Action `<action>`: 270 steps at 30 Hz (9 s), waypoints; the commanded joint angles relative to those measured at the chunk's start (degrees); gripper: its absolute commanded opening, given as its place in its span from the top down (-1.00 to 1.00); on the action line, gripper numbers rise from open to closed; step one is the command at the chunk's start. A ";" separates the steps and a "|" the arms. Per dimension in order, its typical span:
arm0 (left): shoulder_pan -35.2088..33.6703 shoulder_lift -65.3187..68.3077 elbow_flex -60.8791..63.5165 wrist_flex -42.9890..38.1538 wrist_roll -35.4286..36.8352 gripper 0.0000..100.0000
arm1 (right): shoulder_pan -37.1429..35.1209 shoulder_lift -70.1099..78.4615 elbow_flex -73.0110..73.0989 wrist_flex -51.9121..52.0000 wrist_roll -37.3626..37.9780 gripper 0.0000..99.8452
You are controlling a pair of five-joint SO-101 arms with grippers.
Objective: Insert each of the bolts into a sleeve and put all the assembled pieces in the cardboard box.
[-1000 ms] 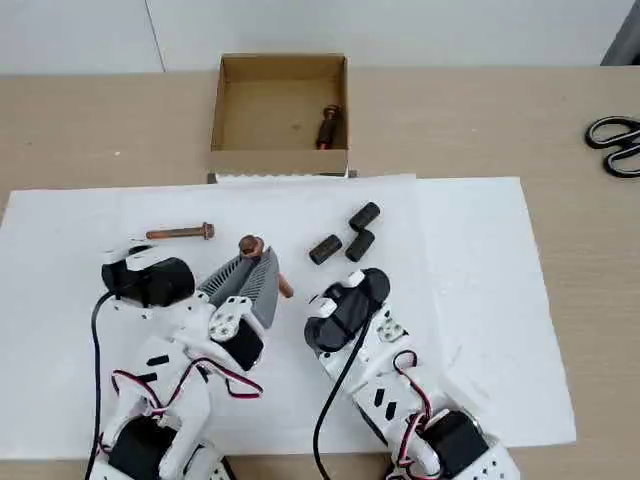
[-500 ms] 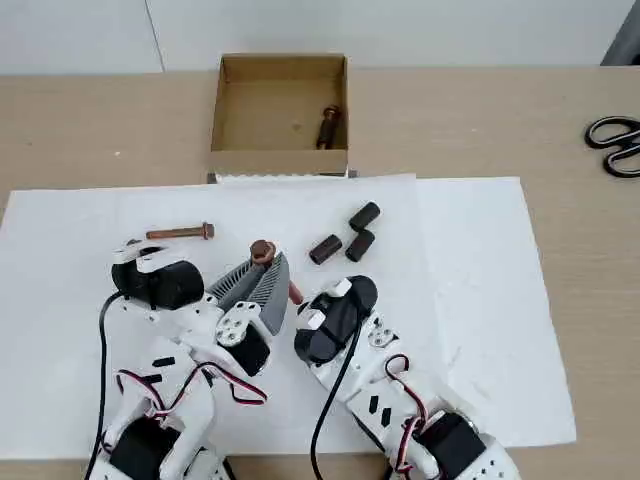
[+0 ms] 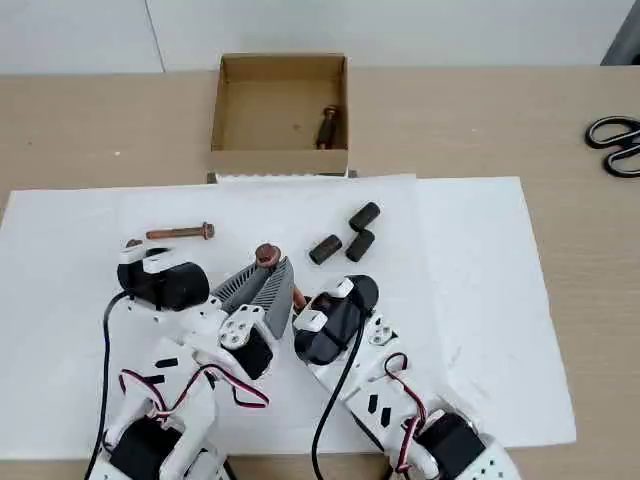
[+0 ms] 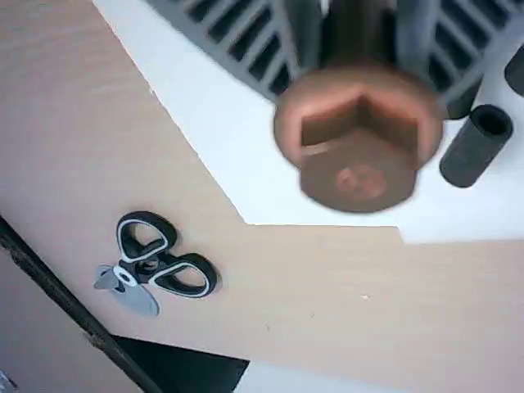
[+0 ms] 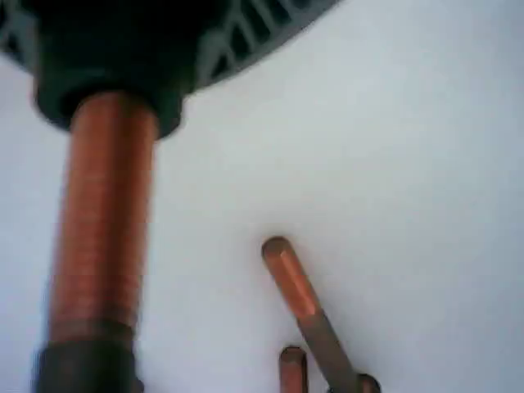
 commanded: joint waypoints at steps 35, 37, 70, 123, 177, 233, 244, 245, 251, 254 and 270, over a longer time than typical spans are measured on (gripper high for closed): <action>4.57 -0.35 3.74 11.69 -1.32 0.74 | -0.40 -0.48 -3.34 -9.71 7.74 1.00; 4.48 -0.35 3.82 11.69 -2.46 0.68 | -0.40 -0.48 -2.73 -9.80 7.74 1.00; -5.89 -0.44 -5.85 11.69 -21.89 0.99 | -0.13 -0.40 1.32 -9.54 7.65 1.00; -30.24 -0.62 13.32 10.64 -32.26 0.99 | 21.41 120.57 -101.80 -32.13 3.96 1.00; -30.24 -0.62 13.32 10.64 -32.35 0.99 | 22.55 118.64 -148.04 48.31 -10.29 0.99; -30.33 -0.62 13.41 10.64 -32.26 0.99 | 24.84 125.76 -112.18 43.12 -40.18 0.68; -30.33 -0.62 13.41 10.64 -32.26 0.99 | 25.01 126.55 -112.09 39.52 -40.00 0.69; -30.33 -0.62 13.41 10.64 -32.26 0.99 | 25.01 127.08 -112.09 38.99 -40.00 0.69; -30.33 -0.62 13.41 10.64 -32.26 0.99 | 25.01 130.95 -112.18 38.81 -40.26 0.69; -30.33 -0.62 13.41 10.64 -32.26 0.99 | 25.01 132.09 -112.18 38.73 -40.35 0.69; -30.33 -0.62 13.41 10.64 -32.26 0.99 | 24.92 133.76 -112.09 35.30 -40.35 0.96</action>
